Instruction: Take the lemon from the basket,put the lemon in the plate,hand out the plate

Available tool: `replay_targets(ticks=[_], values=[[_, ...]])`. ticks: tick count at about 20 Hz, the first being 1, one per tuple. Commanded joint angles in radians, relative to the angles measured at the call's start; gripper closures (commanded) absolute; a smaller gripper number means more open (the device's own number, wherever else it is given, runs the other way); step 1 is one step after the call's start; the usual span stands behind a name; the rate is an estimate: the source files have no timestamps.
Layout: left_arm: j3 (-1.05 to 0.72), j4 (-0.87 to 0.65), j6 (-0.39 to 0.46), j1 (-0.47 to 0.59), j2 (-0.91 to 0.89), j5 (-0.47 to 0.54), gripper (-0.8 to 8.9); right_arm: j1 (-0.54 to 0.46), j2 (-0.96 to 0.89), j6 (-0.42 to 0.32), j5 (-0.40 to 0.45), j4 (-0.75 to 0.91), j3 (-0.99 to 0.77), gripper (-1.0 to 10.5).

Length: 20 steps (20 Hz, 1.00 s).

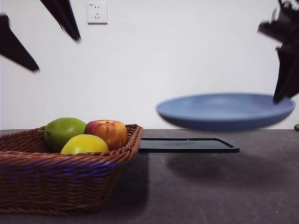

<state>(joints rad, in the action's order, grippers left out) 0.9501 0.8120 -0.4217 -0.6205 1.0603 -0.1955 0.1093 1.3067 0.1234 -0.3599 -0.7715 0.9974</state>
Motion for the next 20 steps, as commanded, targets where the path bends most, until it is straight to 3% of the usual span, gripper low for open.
replay_targets(ticks=[1,5,20], values=[[0.018,-0.041,-0.033,-0.043,0.093,0.014,4.09,-0.002,-0.037,0.005,-0.008,-0.018,0.043,9.4],[0.018,-0.043,-0.05,-0.09,0.25,0.089,4.09,-0.003,-0.095,0.005,-0.008,-0.031,0.056,9.4],[0.018,-0.163,-0.05,-0.093,0.499,0.113,4.13,-0.003,-0.103,-0.01,-0.008,-0.038,0.057,9.4]])
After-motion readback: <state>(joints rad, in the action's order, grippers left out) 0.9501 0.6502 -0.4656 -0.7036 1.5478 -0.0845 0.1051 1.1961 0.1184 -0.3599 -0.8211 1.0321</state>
